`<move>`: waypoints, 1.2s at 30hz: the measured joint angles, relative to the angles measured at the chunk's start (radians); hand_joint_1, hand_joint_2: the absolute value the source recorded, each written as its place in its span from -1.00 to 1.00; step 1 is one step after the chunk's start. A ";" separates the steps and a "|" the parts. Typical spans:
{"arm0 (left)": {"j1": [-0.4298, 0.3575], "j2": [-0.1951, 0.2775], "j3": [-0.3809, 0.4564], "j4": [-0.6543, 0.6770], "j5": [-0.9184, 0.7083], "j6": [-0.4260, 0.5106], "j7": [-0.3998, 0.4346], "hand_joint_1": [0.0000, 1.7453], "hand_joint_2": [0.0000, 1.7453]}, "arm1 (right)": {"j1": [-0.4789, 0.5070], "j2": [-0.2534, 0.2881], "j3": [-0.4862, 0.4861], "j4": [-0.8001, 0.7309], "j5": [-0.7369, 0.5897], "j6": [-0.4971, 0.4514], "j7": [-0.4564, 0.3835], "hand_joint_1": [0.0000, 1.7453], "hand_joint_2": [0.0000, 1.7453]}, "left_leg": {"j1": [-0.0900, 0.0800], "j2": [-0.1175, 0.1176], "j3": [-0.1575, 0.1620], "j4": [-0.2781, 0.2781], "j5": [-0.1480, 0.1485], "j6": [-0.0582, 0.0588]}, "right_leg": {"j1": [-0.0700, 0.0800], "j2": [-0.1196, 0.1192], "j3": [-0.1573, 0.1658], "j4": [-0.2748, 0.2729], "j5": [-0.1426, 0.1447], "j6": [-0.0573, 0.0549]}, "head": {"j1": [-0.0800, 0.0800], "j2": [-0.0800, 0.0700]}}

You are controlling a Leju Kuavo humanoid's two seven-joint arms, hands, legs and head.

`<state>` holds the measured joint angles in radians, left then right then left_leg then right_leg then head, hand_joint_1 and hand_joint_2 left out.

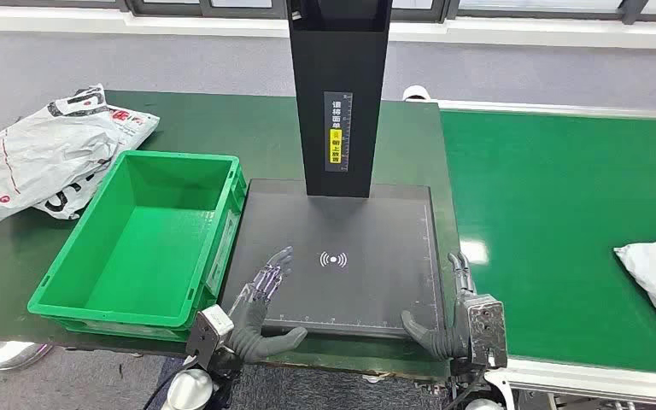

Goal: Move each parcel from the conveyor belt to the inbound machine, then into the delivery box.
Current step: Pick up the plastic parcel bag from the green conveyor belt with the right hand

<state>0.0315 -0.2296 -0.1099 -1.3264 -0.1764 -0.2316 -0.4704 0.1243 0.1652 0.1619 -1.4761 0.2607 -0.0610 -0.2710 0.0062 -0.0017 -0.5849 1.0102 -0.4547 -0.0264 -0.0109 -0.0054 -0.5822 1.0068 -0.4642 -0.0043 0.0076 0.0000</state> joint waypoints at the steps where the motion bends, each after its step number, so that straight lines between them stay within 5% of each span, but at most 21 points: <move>1: 0.000 0.000 0.000 0.000 0.000 0.000 0.000 -1.00 1.00 | 0.001 0.000 0.000 -0.002 0.001 0.002 0.000 -1.00 1.00 | 0.000 0.000 0.000 0.000 0.000 0.000 | 0.000 0.000 0.000 0.000 0.000 0.000 | 0.000 0.000; 22: 0.001 -0.007 0.010 -0.001 -0.010 -0.014 0.004 -1.00 1.00 | -0.001 0.013 -0.037 -0.016 0.087 -0.004 0.054 -1.00 1.00 | 0.000 0.000 0.000 0.000 0.000 0.000 | 0.000 0.000 0.000 0.000 0.000 0.000 | 0.000 0.000; 30: -0.015 -0.015 0.010 0.011 -0.012 -0.044 0.009 -1.00 1.00 | -0.113 -0.025 -0.224 -0.007 0.296 -0.059 0.175 -1.00 1.00 | -0.001 0.000 0.000 0.001 0.001 0.002 | -0.002 0.000 0.000 0.000 0.002 0.002 | 0.000 0.000; 36: -0.053 -0.022 0.009 0.050 0.002 -0.053 0.007 -1.00 1.00 | -0.274 -0.131 -0.410 0.141 0.405 -0.062 0.200 -1.00 1.00 | -0.002 0.000 0.000 0.001 0.003 0.005 | -0.005 0.000 0.000 0.000 0.004 0.006 | 0.000 0.000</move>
<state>-0.0212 -0.2517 -0.1006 -1.2767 -0.1746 -0.2846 -0.4633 -0.1499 0.0337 -0.2482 -1.3346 0.6662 -0.1233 -0.0706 0.0044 -0.0017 -0.5854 1.0112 -0.4515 -0.0213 -0.0156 -0.0054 -0.5821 1.0067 -0.4599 0.0016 0.0079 0.0000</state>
